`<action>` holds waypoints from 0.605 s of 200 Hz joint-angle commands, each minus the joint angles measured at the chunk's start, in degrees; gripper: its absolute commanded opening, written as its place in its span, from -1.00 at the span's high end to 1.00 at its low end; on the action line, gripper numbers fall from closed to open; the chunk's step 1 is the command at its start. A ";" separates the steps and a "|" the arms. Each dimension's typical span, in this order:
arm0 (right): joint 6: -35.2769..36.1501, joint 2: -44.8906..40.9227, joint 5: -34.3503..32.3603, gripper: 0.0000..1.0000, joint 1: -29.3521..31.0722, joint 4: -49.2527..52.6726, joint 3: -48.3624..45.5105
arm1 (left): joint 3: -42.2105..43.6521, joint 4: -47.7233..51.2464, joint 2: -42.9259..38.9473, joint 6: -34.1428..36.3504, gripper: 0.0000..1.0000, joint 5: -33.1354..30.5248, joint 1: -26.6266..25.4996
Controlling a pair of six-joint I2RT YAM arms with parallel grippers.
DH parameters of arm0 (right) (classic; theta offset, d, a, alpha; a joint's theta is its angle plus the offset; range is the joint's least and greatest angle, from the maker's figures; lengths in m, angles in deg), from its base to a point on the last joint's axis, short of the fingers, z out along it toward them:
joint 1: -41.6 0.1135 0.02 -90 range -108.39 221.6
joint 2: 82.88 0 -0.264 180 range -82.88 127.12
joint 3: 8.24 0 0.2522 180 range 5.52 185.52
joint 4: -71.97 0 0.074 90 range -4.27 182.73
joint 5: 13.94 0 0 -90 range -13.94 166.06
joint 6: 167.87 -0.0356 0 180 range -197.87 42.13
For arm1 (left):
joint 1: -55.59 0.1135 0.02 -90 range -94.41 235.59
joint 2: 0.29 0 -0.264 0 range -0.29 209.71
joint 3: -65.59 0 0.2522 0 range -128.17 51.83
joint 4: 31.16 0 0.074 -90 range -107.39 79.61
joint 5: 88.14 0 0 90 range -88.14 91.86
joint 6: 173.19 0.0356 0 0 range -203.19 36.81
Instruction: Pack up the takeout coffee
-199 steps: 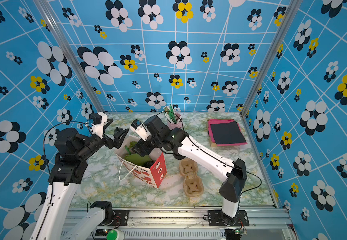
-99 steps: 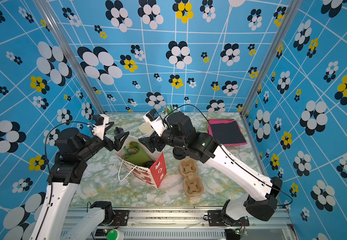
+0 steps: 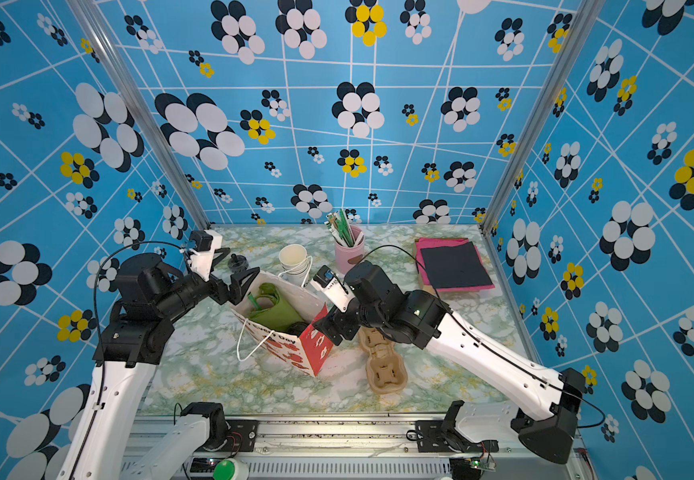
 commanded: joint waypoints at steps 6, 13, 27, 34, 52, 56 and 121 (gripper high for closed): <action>-1.47 -0.77 -1.39 -0.88 0.41 -0.18 -3.08 | -1.54 -0.02 0.59 -0.49 -0.99 0.86 0.52; -1.62 -0.83 -2.07 -0.89 0.42 -0.89 -3.85 | -1.53 -0.14 0.63 -0.66 -0.99 0.99 0.50; -1.92 -0.53 -3.97 -0.89 0.41 -2.17 -5.03 | -1.48 -0.31 0.72 -0.97 -0.98 1.13 0.50; -1.92 -0.19 -4.69 -0.89 0.43 -2.33 -5.20 | -1.50 -0.36 0.73 -0.93 -0.98 1.21 0.51; -1.93 0.89 -7.77 -0.91 0.42 -2.67 -5.96 | -1.59 -0.38 0.72 -0.94 -0.99 1.12 0.51; -1.91 1.19 -8.43 -0.91 0.44 -2.76 -6.08 | -1.57 -0.31 0.73 -0.93 -0.98 1.11 0.51; -2.70 3.50 -17.15 -0.93 0.24 -7.17 -7.34 | -1.32 -0.69 0.87 -0.93 -0.98 1.10 0.43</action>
